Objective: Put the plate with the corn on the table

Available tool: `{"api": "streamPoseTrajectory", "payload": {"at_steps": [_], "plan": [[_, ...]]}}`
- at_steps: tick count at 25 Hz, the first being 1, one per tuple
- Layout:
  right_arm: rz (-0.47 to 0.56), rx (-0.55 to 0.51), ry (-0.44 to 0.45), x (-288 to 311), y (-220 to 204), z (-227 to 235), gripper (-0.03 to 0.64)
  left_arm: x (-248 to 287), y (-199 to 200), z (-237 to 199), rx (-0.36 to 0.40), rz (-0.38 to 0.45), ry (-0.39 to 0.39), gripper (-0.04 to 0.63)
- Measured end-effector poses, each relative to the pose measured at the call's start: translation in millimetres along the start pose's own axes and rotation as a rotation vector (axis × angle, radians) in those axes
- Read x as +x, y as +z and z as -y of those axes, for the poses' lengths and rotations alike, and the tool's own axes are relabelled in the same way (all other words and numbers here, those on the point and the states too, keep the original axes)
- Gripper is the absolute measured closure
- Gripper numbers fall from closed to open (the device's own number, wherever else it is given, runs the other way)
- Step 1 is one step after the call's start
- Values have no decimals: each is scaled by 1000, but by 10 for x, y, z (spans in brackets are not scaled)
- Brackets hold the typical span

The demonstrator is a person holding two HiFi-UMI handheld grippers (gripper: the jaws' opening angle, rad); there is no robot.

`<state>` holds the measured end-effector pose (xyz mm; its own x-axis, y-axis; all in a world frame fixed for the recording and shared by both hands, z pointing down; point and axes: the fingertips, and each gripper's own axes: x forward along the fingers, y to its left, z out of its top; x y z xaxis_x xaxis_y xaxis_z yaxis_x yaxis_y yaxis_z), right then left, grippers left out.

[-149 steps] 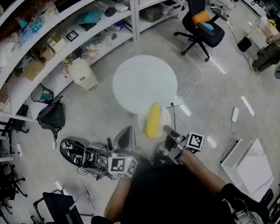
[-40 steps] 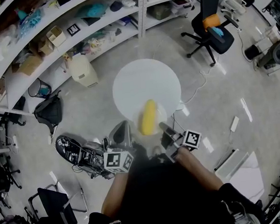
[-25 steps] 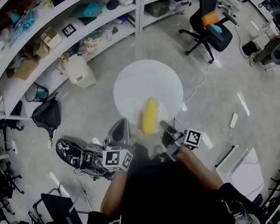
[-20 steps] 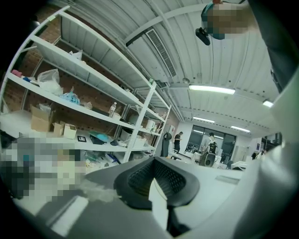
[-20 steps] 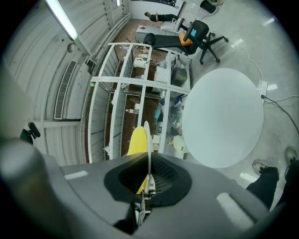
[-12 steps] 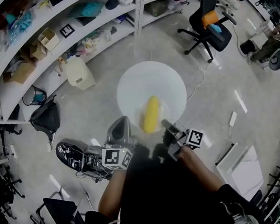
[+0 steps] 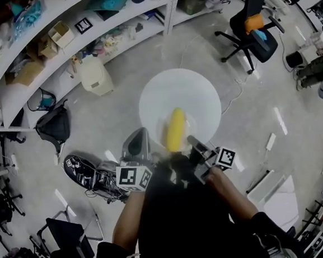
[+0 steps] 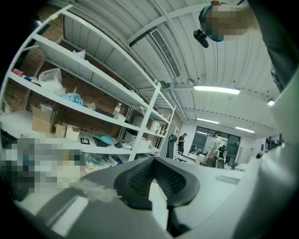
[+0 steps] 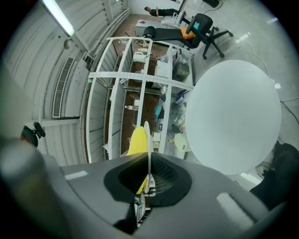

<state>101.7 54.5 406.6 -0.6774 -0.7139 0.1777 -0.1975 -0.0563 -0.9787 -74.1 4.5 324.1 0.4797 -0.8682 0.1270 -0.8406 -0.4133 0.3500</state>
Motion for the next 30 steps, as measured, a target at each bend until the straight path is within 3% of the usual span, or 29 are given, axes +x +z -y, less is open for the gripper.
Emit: {"api": "streamPoseTrajectory", "payload": {"at_steps": [14,30], "plan": [[-68,-11,10,276,365,222,597,212,-253,-196,1,-21,99,594],[-163,-26,18,369,429,568,597,344,-550,-296,-27,-22,175,594]]}}
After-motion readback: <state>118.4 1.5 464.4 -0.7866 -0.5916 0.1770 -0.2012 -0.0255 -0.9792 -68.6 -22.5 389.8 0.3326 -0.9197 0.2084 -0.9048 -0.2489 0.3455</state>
